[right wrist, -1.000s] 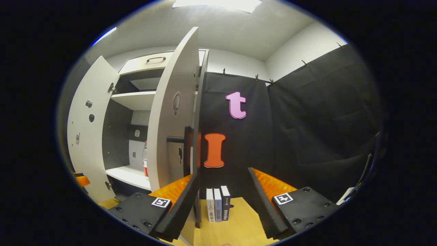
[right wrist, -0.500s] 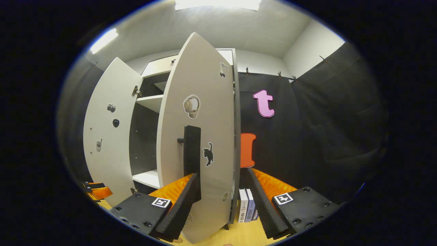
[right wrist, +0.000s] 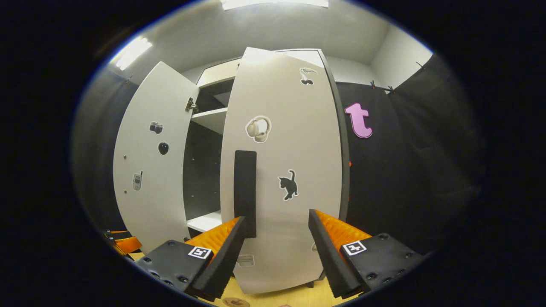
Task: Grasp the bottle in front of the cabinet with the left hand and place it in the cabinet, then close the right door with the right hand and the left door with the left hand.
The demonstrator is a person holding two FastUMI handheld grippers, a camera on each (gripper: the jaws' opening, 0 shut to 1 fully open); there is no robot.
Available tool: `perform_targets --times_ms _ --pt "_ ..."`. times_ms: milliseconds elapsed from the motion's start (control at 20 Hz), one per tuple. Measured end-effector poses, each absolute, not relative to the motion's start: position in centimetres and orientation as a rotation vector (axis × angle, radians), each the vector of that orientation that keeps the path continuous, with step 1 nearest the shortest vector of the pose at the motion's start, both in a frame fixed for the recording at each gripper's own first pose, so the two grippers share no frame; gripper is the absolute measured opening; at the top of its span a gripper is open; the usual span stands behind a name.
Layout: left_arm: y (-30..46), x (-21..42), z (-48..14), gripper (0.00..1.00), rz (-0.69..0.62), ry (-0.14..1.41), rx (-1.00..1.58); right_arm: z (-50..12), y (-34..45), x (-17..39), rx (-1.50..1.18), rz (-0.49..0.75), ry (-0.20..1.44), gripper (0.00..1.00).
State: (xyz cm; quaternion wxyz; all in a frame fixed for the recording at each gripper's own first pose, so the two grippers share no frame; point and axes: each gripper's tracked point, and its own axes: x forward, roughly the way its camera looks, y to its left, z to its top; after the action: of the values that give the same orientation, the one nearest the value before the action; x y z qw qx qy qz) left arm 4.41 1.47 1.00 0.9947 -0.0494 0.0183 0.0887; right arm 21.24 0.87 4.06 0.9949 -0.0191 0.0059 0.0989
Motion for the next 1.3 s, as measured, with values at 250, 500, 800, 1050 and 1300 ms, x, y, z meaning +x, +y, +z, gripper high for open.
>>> perform_targets --times_ms 250,500,800,1050,1300 --pt "6.3 1.5 2.5 0.95 0.310 -0.003 -0.067 3.8 2.7 23.7 -0.004 0.199 0.014 0.95" --pt "12.5 -1.9 5.2 0.95 0.501 -0.081 -0.019 3.2 4.2 25.9 0.000 0.199 0.026 0.95" --pt "18.6 -2.3 9.1 0.94 0.598 -0.158 -0.044 2.7 4.9 27.6 -0.010 0.158 0.001 0.95" --pt "20.9 2.7 14.2 0.94 0.557 -0.194 0.017 2.7 4.2 25.5 -0.042 0.134 0.007 0.95" --pt "19.8 7.5 15.8 0.94 0.468 -0.220 0.000 2.6 1.6 18.9 -0.107 0.097 0.006 0.96"
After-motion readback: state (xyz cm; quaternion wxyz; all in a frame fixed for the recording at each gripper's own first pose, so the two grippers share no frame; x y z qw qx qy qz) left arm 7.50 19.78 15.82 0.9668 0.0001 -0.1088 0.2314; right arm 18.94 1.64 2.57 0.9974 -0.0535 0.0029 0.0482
